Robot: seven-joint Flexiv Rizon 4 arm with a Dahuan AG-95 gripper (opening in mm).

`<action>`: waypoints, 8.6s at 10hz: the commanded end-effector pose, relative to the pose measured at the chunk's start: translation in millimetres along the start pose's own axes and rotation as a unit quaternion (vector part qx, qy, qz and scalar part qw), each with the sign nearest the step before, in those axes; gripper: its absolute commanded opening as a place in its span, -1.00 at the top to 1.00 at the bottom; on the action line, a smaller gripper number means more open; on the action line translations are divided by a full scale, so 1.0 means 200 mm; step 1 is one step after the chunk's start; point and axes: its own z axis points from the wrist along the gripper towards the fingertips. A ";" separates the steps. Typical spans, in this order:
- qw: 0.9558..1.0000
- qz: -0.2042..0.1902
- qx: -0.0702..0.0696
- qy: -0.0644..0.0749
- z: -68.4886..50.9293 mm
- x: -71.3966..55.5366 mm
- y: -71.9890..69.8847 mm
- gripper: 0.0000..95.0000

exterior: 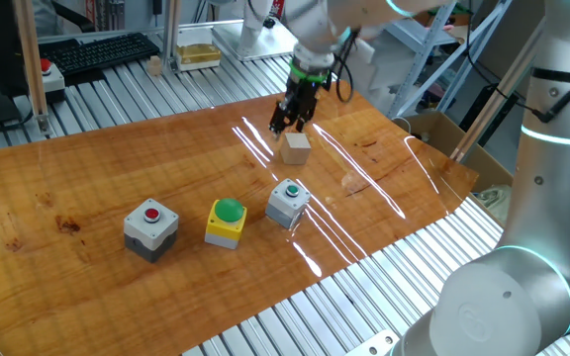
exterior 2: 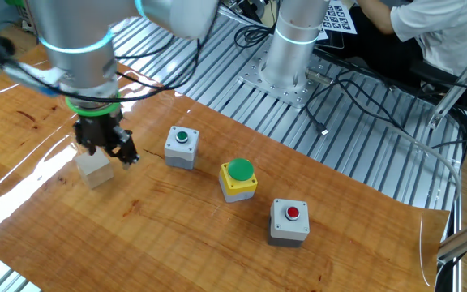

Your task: Pick up the small block on the left and move it to the right

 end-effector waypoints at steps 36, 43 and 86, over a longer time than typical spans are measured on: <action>0.995 0.086 0.031 0.037 0.16 -0.02 -0.19 -1.00; 0.995 0.089 0.027 0.034 0.23 -0.04 -0.22 -1.00; 0.990 0.133 -0.017 0.037 0.14 -0.09 0.97 1.00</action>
